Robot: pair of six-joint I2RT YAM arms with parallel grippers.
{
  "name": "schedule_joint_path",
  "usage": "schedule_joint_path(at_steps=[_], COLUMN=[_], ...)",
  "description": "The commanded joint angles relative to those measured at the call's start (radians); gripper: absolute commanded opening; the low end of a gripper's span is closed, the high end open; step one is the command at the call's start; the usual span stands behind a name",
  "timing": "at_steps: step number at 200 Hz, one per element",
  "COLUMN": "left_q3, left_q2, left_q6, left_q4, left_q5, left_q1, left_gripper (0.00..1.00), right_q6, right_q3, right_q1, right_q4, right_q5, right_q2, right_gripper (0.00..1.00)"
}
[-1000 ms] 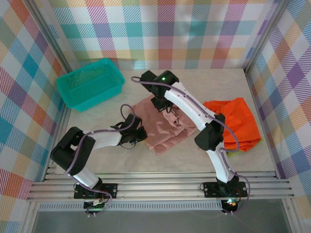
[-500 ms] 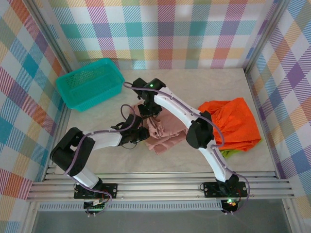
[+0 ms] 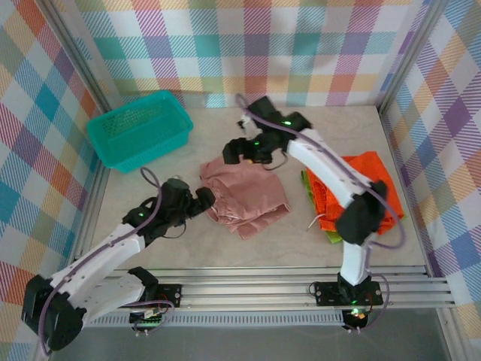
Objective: Fold and stack the shorts
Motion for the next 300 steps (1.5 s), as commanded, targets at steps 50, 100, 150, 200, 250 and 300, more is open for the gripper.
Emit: schedule_joint_path(at_steps=[50,100,150,200,250,300], left_q3=[0.327,0.261,0.175,0.13,0.264,0.085], left_q2=[0.33,0.623,0.799,0.81,0.504,0.305], left_q6=[-0.022,-0.088,0.007,0.094,0.156,-0.052], left_q4=[0.252,0.519,0.535,0.515,0.236,0.291], left_q5=[0.359,0.371,0.291,0.35,0.471,0.554], left_q1=[0.148,0.158,0.183,0.261,0.277,0.251], left_gripper=[1.0,1.0,1.0,1.0,1.0,1.0], right_q6=[0.209,0.302,0.405,0.468,0.39,0.334], right_q3=[-0.595,-0.804,-1.02,-1.136,-1.052,-0.833], right_q1=[-0.116,-0.116,-0.101,0.022,0.075,-0.082], right_q4=[0.556,0.718,0.881,0.961,0.82,0.723], right_q5=[-0.243,-0.274,-0.31,-0.302,-0.214,-0.203], right_q2=[-0.199,-0.115,-0.107,-0.13,-0.347,-0.366], right_gripper=[0.99,0.99,1.0,1.0,0.99,0.99])
